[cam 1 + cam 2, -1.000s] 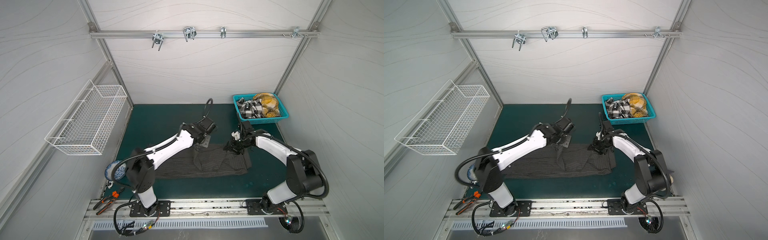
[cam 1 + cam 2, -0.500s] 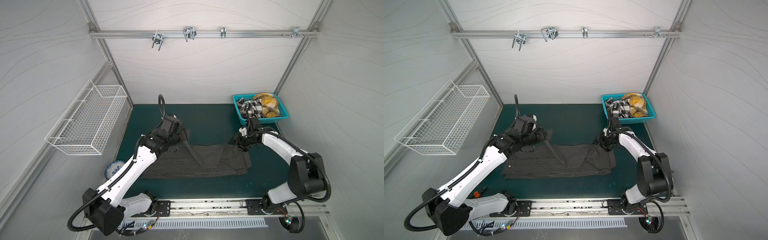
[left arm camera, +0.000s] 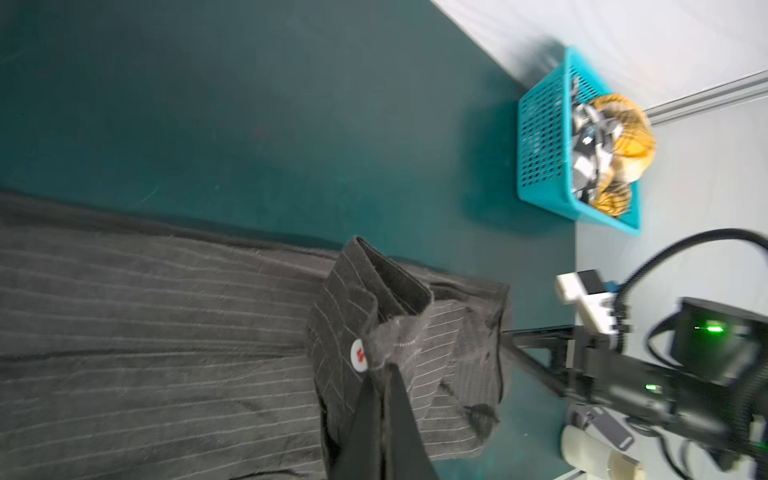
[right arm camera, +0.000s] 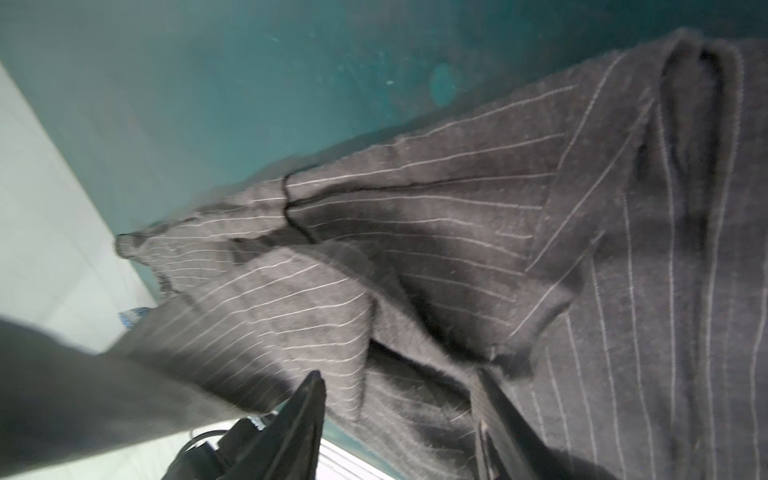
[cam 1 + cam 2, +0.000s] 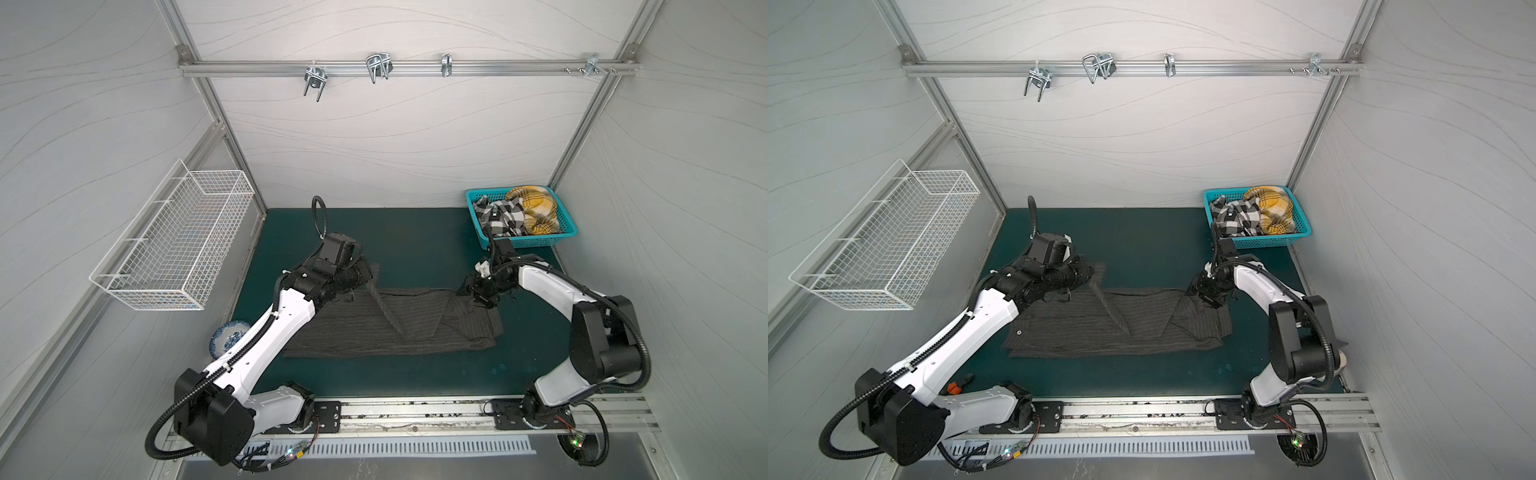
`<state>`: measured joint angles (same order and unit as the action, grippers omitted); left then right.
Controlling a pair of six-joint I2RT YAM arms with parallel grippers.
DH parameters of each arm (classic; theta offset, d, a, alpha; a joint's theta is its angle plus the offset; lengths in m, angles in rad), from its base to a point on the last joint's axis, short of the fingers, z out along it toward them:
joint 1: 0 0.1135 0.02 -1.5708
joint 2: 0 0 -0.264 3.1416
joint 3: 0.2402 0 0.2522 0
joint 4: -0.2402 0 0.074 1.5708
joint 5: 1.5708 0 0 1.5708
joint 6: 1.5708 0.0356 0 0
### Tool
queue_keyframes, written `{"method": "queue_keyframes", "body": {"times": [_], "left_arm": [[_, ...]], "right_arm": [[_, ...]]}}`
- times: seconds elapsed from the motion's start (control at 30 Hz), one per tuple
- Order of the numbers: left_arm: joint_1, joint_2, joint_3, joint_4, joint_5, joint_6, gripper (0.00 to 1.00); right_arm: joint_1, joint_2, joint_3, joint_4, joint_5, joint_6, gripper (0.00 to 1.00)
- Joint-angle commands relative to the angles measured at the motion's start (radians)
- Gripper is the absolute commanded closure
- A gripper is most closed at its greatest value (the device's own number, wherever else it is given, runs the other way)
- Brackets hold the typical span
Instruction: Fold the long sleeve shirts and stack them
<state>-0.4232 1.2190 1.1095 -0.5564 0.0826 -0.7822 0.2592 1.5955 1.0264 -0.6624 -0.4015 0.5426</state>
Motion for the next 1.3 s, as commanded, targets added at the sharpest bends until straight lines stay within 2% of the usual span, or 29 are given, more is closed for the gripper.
{"method": "queue_keyframes", "body": {"times": [0.0, 0.1, 0.23, 0.3, 0.43, 0.63, 0.77, 0.83, 0.97, 1.1, 1.27], "left_arm": [[0.015, -0.002, 0.103, 0.049, 0.021, -0.009, 1.00], [0.023, -0.027, 0.097, 0.108, 0.069, 0.014, 1.00], [0.042, -0.059, -0.009, 0.157, 0.053, 0.040, 1.00], [0.080, -0.058, -0.074, 0.166, 0.069, 0.014, 1.00], [0.167, -0.057, -0.193, 0.250, 0.166, -0.058, 1.00], [0.206, -0.049, -0.270, 0.375, 0.261, -0.086, 1.00], [0.213, -0.009, -0.306, 0.490, 0.402, -0.077, 1.00], [0.218, 0.001, -0.324, 0.568, 0.469, -0.075, 1.00], [0.237, -0.007, -0.368, 0.740, 0.566, -0.069, 1.00], [0.240, 0.011, -0.372, 0.835, 0.659, -0.078, 1.00], [0.241, 0.032, -0.325, 0.782, 0.731, -0.001, 1.00]], "right_arm": [[0.000, 0.038, 0.000, -0.040, 0.053, -0.049, 0.42], [0.020, 0.027, 0.026, -0.069, 0.087, -0.062, 0.43], [0.092, -0.003, 0.086, -0.109, 0.152, -0.075, 0.41], [0.106, 0.006, 0.101, -0.125, 0.149, -0.068, 0.42], [0.136, -0.029, 0.093, -0.103, 0.121, -0.046, 0.44], [0.252, -0.052, 0.109, 0.002, -0.036, -0.037, 0.44], [0.345, 0.004, 0.186, 0.100, -0.177, -0.029, 0.41], [0.364, 0.039, 0.242, 0.120, -0.212, -0.021, 0.39], [0.364, 0.113, 0.346, 0.088, -0.218, -0.016, 0.39], [0.350, 0.142, 0.366, 0.190, -0.304, 0.029, 0.33], [0.283, 0.193, 0.434, 0.191, -0.343, 0.083, 0.33]]}}
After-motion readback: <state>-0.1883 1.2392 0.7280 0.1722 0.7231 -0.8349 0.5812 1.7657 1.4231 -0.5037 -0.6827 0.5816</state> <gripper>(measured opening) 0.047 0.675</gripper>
